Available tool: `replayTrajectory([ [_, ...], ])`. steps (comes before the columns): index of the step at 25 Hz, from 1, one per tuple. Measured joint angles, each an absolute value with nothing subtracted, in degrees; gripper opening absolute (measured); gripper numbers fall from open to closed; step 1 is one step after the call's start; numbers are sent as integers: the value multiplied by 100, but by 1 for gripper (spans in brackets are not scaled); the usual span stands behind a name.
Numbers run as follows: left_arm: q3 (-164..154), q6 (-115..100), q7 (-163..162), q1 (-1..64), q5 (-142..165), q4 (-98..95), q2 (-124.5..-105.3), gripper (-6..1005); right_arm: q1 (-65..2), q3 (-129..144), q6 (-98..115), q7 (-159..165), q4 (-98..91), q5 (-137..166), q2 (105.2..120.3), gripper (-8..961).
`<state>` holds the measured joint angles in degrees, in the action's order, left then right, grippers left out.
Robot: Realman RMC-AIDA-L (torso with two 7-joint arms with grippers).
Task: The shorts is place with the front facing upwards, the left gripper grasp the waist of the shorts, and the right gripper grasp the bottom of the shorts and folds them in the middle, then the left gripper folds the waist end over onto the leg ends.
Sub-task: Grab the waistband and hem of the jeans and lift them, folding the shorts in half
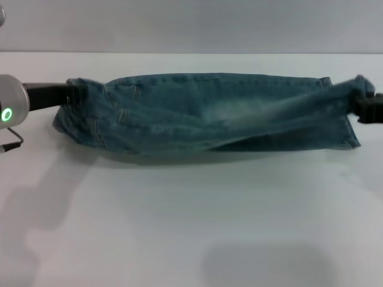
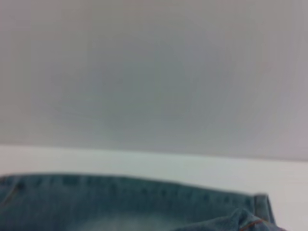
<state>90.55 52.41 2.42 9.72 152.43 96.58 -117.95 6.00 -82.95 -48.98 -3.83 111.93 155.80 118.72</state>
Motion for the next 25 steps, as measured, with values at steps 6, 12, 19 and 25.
replayTrajectory([
  [6, 8947, 4724, 244, 945, 15197, 9554, -11803, 176, 853, -8202, -3855, -424, 10865, 15471, 11885, 72],
  [12, 8892, 4313, 246, 936, 15016, 9381, -11803, 177, 937, -8255, -3393, -441, 10584, 15190, 11883, 72],
  [19, 8858, 4001, 246, 972, 14866, 9175, -11803, 175, 875, -8260, -2760, -446, 10033, 15175, 11874, 71],
  [25, 8696, 3481, 246, 1003, 14826, 9011, -11804, 176, 785, -8211, -1944, -453, 9412, 15028, 11873, 72],
])
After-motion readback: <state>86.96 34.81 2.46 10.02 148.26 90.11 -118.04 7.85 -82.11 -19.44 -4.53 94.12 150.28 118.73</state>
